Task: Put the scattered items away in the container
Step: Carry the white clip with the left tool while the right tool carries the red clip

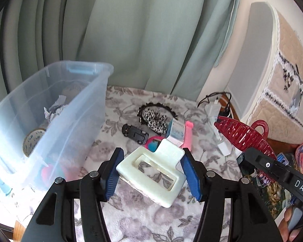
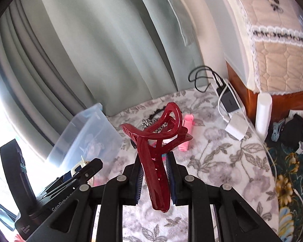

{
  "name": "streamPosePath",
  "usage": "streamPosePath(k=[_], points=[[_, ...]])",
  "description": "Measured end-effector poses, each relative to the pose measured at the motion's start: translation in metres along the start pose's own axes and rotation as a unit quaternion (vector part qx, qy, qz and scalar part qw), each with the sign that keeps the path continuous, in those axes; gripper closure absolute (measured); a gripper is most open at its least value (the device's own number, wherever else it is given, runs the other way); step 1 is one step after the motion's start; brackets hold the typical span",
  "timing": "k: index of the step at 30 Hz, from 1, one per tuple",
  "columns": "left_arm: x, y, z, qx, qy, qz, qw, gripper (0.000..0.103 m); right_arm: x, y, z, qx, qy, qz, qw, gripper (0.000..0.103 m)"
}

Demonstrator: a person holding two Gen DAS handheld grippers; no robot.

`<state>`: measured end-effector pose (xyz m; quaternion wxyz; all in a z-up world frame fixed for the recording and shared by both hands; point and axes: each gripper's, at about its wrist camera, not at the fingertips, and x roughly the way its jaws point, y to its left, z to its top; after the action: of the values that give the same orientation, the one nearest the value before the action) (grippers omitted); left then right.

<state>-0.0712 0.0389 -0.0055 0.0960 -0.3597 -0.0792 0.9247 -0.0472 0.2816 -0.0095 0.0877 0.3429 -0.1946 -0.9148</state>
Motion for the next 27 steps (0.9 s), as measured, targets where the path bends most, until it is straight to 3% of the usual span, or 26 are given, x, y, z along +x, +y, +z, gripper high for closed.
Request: streamPosePath(k=[18,27], points=[[-0.086,0.060,0.026,-0.069,-0.094,-0.014,0.9930,0.043,-0.023,0.086,0.018,-0.044,-0.031,0.033,0.998,0.080],[-0.112,0.117,0.026,-0.103,-0.132,0.011,0.9858,0.043,0.006,0.170,0.011,-0.124,-0.004,0.079,0.989,0.080]])
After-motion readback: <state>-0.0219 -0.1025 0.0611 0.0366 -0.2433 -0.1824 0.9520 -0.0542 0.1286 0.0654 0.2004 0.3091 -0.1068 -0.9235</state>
